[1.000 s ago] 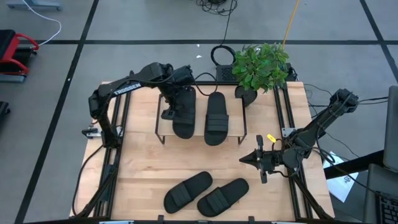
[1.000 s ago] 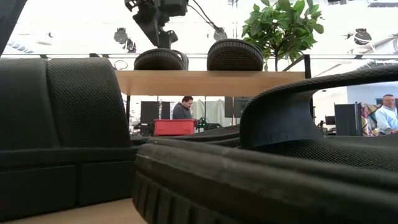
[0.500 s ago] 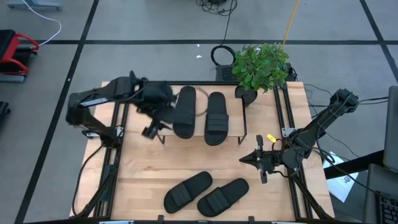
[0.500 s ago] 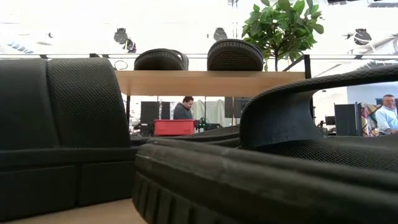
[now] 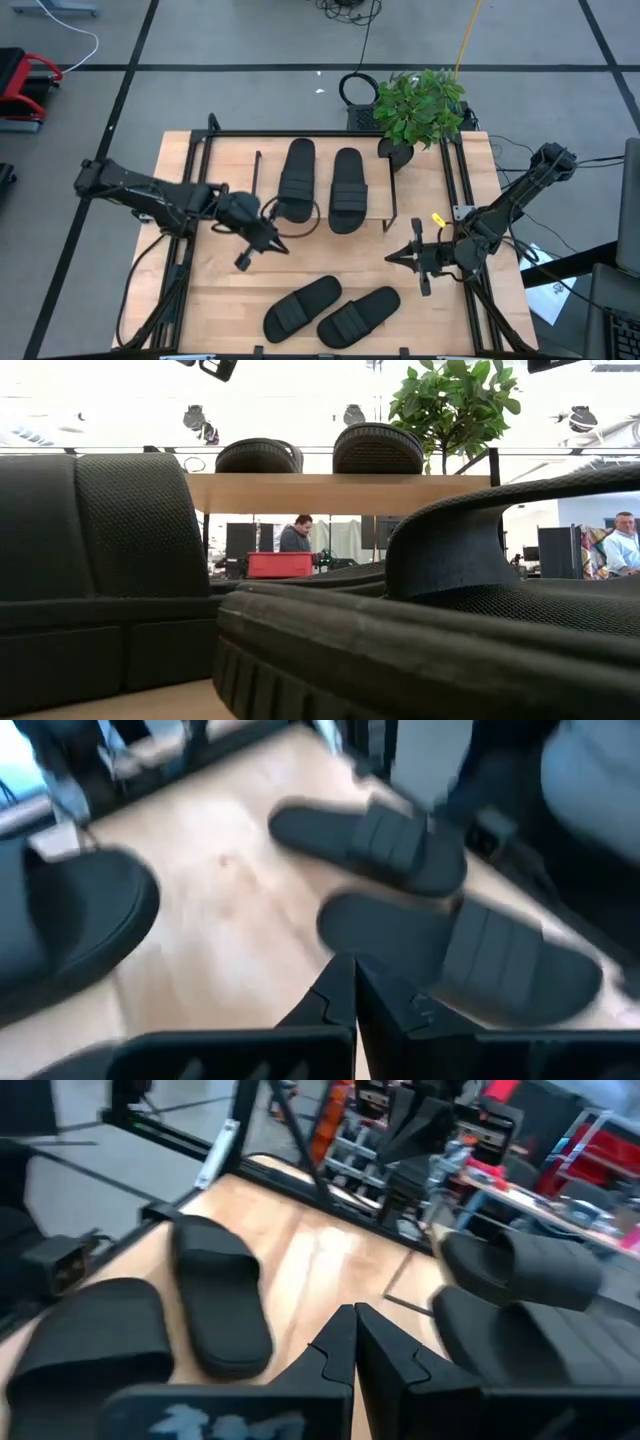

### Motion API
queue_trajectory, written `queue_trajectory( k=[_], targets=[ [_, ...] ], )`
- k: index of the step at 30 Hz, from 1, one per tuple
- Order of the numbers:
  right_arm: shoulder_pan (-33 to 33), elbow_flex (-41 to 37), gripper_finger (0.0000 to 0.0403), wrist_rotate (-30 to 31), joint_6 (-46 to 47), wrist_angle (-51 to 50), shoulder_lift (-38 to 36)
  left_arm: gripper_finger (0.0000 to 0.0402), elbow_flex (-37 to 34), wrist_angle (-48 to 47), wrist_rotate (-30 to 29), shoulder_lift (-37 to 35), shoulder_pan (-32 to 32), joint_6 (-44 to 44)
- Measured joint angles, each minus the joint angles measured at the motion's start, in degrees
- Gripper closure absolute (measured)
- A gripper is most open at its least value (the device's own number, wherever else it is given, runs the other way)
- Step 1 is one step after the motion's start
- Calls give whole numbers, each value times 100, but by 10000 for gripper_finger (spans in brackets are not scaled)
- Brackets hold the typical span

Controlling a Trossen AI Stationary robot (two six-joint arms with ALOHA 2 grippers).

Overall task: Pick and place slides into the shelf
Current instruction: Put the black slide under the shelf

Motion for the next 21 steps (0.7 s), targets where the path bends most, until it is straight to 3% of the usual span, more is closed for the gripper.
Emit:
queue_trajectory(
  k=[5,11,17,21],
  targets=[
    [-5,0,403,-351,22,6,2,400,-805,1917,-30,-55,-550,-239],
    [-342,0,403,-1522,496,13,25,398,-824,1989,-241,-55,-935,-620],
    [-757,0,403,-1598,653,101,314,400,-828,2090,-117,-28,-1573,-51],
    [-1001,0,403,-2024,655,314,453,400,-833,2733,-58,302,-1724,231]
  ],
)
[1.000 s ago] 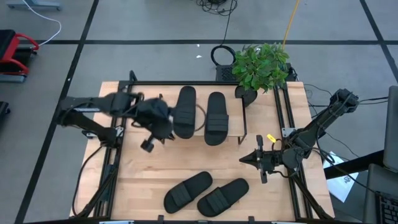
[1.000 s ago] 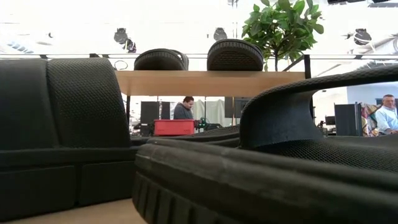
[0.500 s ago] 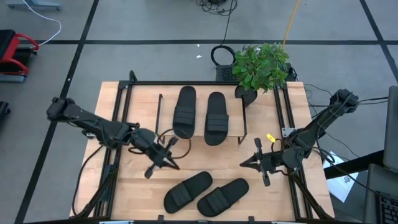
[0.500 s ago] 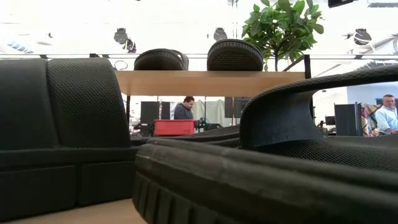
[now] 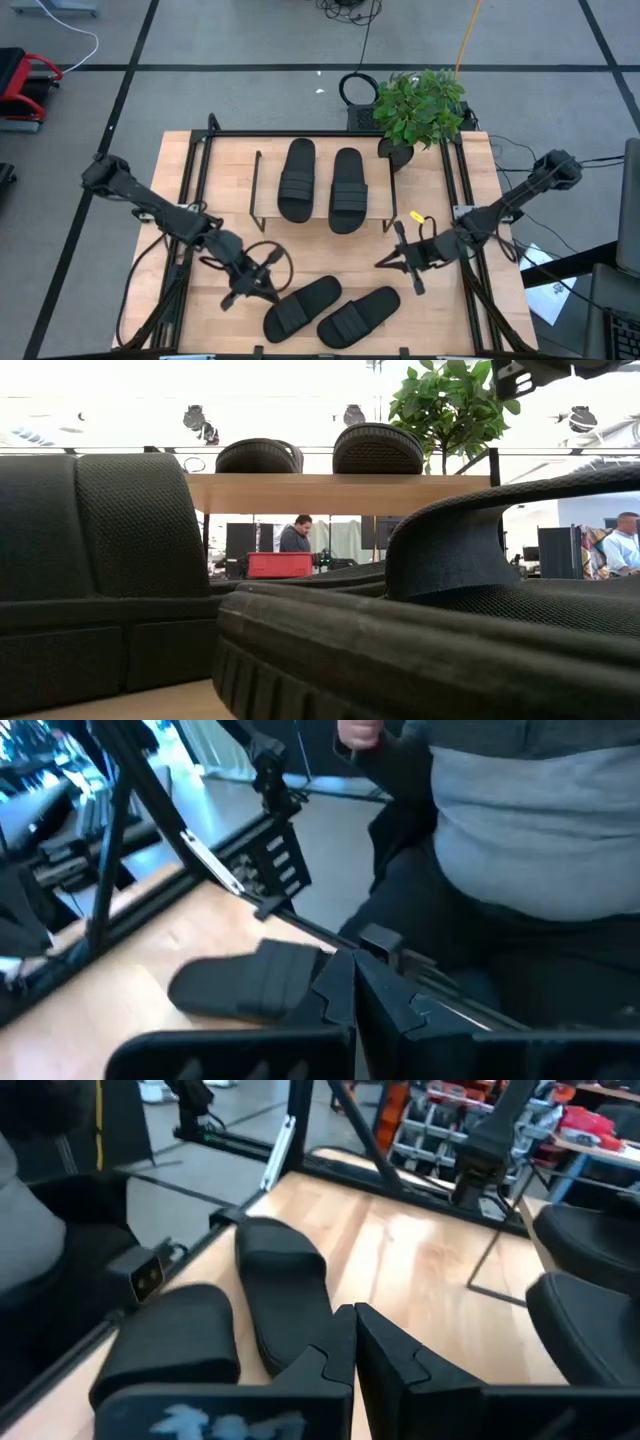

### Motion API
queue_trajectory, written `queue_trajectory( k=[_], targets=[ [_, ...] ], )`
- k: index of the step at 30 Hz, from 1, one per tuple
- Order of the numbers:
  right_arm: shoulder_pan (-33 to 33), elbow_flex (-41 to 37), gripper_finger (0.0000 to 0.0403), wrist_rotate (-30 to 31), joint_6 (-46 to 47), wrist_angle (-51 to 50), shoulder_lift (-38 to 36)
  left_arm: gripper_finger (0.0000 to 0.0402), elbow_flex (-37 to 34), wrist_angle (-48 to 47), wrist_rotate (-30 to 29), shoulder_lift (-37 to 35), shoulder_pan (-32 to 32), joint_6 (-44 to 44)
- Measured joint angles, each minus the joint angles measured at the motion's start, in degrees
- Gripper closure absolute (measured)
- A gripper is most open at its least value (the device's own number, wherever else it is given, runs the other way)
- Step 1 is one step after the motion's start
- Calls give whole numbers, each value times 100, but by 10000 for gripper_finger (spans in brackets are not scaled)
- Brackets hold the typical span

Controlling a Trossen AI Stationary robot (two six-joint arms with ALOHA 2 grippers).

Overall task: Pick and place slides into the shelf
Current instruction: Put the black slide under the shelf

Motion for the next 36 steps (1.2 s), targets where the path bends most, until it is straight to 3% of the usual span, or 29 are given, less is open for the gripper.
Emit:
queue_trajectory(
  k=[4,6,11,18,22,26,30,36],
  targets=[
    [-131,0,403,-414,11,172,48,401,-335,1320,791,460,158,59],
    [-121,0,403,-446,9,173,45,401,-610,1720,730,517,246,62],
    [49,1,403,-446,4,261,14,401,-1488,1841,-466,-365,498,34],
    [261,2,403,-393,-53,198,-25,401,-3018,2260,-1894,-3029,539,-976],
    [262,2,403,300,-73,56,-26,401,-3917,2773,-2351,-3988,432,-1672],
    [258,2,403,1062,-256,67,-118,401,-4650,3143,-3021,-4480,128,-1553],
    [262,2,403,1077,-449,30,-145,401,-4711,2640,-3803,-4543,-60,-1508],
    [262,2,403,1077,-654,-11,-145,401,-4708,2560,-3895,-4510,-99,-1368]
  ],
)
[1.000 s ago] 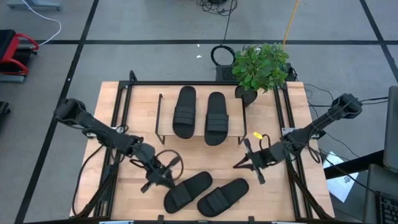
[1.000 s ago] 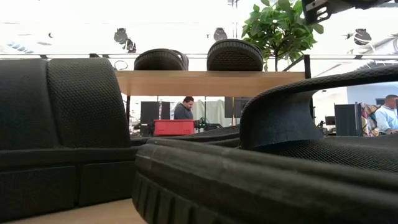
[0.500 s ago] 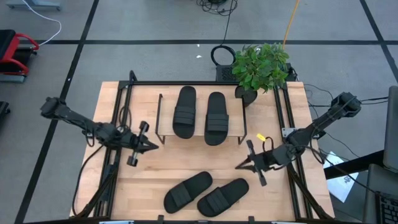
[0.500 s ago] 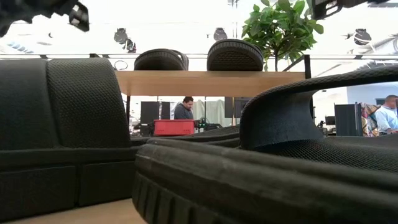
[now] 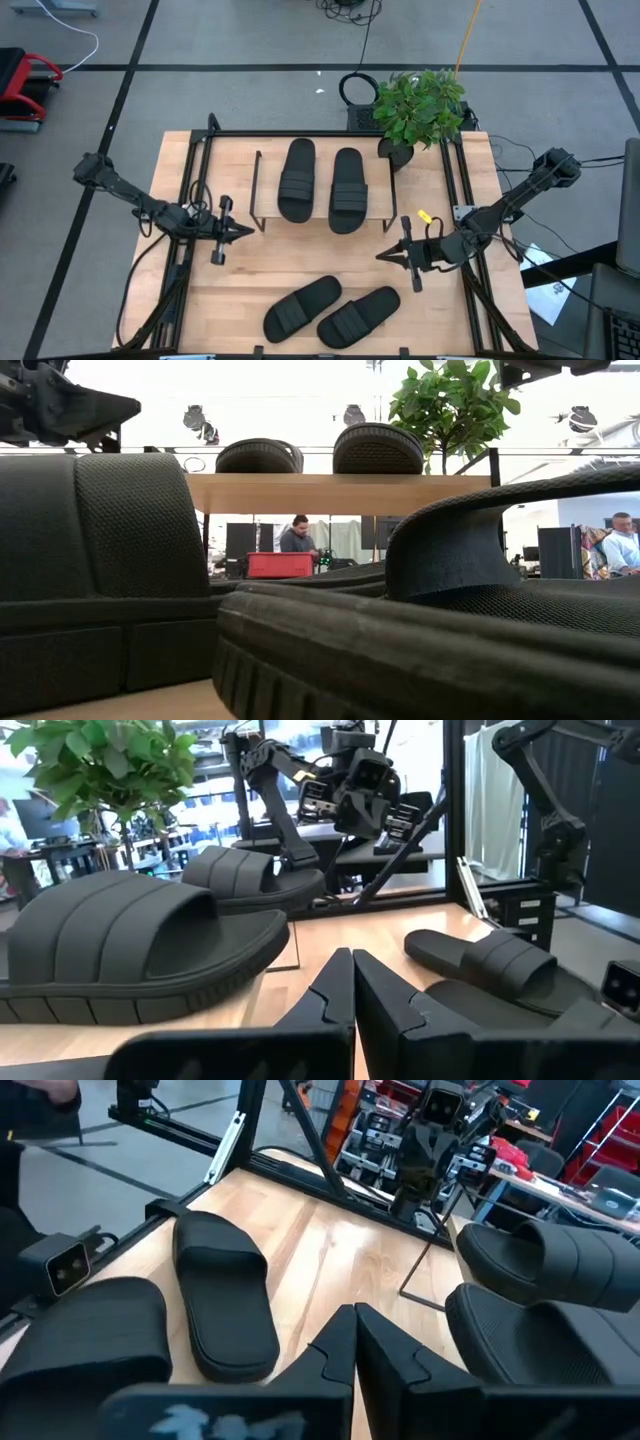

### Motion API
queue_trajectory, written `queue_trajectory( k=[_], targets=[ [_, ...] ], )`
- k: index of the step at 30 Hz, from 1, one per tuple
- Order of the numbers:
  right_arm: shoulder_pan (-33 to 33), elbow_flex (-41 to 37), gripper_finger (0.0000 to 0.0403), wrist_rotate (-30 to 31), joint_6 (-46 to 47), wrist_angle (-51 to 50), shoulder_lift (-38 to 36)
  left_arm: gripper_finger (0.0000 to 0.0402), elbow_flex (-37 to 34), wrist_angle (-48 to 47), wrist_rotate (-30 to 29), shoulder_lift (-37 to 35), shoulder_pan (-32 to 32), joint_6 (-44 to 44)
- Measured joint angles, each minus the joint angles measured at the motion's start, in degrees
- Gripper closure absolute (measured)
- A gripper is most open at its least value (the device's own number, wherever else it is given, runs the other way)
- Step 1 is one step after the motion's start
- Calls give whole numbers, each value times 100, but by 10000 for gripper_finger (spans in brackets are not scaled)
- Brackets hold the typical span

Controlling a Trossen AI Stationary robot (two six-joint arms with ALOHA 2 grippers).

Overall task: Pick and place slides into the shelf
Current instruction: Put the black slide under the shelf

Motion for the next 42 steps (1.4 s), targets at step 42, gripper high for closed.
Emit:
queue_trajectory(
  k=[42],
  targets=[
    [866,-2922,403,599,-590,2470,-2405,387,4,-199,-884,-22,-11,974]
  ],
)
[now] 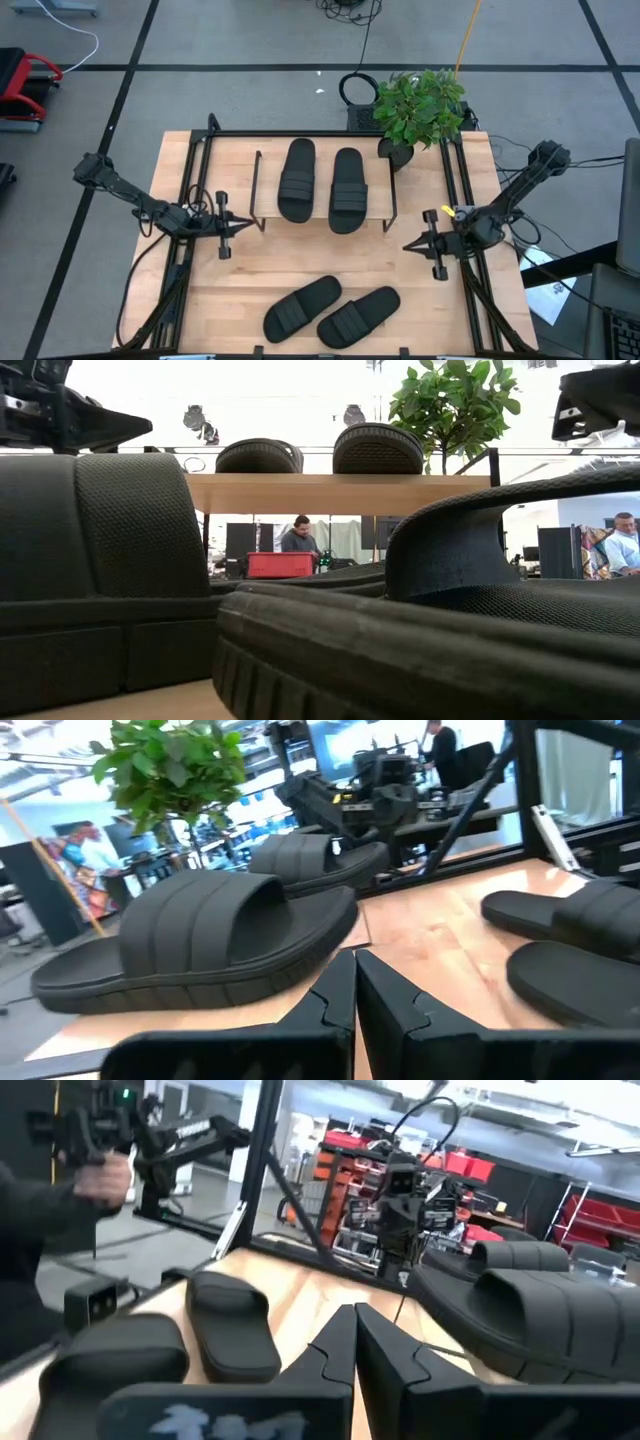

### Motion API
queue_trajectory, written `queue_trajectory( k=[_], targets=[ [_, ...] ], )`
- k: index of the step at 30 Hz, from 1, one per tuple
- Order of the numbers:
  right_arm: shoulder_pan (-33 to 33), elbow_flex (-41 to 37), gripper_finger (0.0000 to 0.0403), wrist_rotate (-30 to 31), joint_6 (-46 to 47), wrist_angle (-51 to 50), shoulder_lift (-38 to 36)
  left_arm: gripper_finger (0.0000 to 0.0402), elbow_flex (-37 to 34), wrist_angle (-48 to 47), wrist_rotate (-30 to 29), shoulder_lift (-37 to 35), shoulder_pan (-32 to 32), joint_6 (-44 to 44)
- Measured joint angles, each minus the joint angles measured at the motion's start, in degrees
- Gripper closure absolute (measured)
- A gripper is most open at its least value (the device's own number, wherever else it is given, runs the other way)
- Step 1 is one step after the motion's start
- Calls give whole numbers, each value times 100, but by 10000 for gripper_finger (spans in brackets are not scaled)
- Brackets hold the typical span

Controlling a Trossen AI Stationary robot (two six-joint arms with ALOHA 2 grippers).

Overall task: Pick and place slides into the shelf
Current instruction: Put the black slide under the shelf

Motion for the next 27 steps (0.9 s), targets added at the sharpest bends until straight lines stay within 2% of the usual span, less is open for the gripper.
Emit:
queue_trajectory(
  k=[6,12,16,21,27],
  targets=[
    [0,260,403,-4,-220,-56,824,381,0,-196,-38,20,0,-466],
    [287,1168,403,32,-1209,-83,2105,397,1,-236,-38,20,0,-552],
    [556,1904,396,384,-1658,-360,3005,397,0,-274,-40,17,0,-754],
    [603,2643,358,599,-1587,-660,3977,382,2,-330,-38,20,0,-926],
    [610,2897,287,1252,-1011,-708,4768,392,0,-315,-39,20,0,-998]
  ],
)
